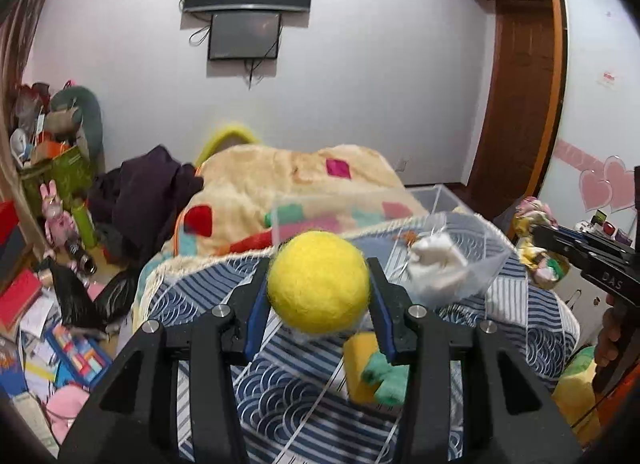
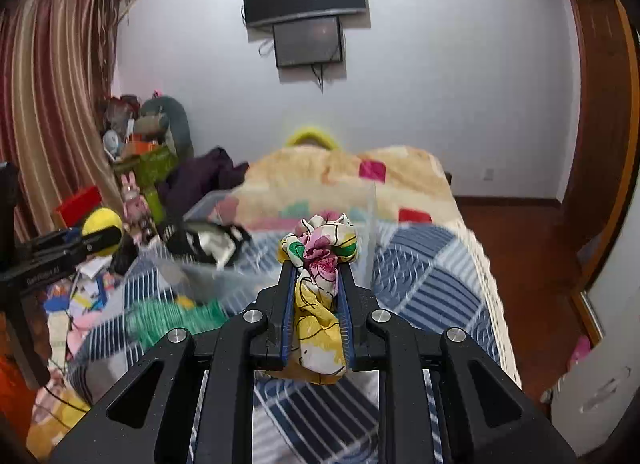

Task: Organize soft objects
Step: 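Drop the yellow ball with the left tool while the right drops the floral scrunchie in, then drop the green glove with the left tool while the right drops the beaded bracelet in, then grasp the yellow-green sponge with the left tool while the right tool grasps the bagged steel scrubber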

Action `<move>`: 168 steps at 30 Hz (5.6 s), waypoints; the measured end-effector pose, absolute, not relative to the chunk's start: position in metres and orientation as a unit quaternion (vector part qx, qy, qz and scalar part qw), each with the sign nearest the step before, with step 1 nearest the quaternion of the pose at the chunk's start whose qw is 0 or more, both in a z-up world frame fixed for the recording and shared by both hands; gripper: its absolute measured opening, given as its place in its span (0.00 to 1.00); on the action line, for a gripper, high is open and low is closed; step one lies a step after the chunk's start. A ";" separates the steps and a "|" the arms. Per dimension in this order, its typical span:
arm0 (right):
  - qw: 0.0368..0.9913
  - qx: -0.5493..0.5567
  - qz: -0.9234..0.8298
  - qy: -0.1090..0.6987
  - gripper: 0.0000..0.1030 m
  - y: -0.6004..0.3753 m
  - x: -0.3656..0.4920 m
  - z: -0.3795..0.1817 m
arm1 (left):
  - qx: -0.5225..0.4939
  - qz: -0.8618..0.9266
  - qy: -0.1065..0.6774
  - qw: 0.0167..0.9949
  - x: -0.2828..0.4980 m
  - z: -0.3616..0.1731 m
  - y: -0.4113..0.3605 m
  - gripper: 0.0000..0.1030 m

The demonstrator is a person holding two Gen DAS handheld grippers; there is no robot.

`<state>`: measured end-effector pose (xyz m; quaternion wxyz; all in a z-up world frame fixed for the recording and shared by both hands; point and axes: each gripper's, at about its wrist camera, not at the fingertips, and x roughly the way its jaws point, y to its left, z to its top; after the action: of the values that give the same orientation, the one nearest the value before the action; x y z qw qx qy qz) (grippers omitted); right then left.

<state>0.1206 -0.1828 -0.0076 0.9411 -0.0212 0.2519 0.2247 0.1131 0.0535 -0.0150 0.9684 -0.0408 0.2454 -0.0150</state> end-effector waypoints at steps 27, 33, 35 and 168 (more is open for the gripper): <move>0.909 -0.063 0.243 0.332 0.18 -0.116 0.191 -0.049 | -0.046 -0.075 0.337 0.937 0.216 -0.056 0.012 0.43; 0.910 -0.063 0.240 0.331 0.38 -0.124 0.191 -0.049 | -0.039 -0.080 0.341 0.936 0.214 -0.061 0.009 0.57; 0.912 -0.063 0.238 0.327 0.45 -0.125 0.189 -0.046 | -0.040 -0.080 0.336 0.938 0.210 -0.060 0.010 0.59; 0.922 -0.045 0.242 0.297 0.63 -0.152 0.143 -0.023 | -0.060 -0.018 0.275 0.960 0.142 -0.029 0.031 0.74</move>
<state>0.1434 -0.1518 -0.0233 0.9224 -0.0451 0.2973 0.2422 0.1421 0.0305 -0.0289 0.9595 -0.0596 0.2747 -0.0183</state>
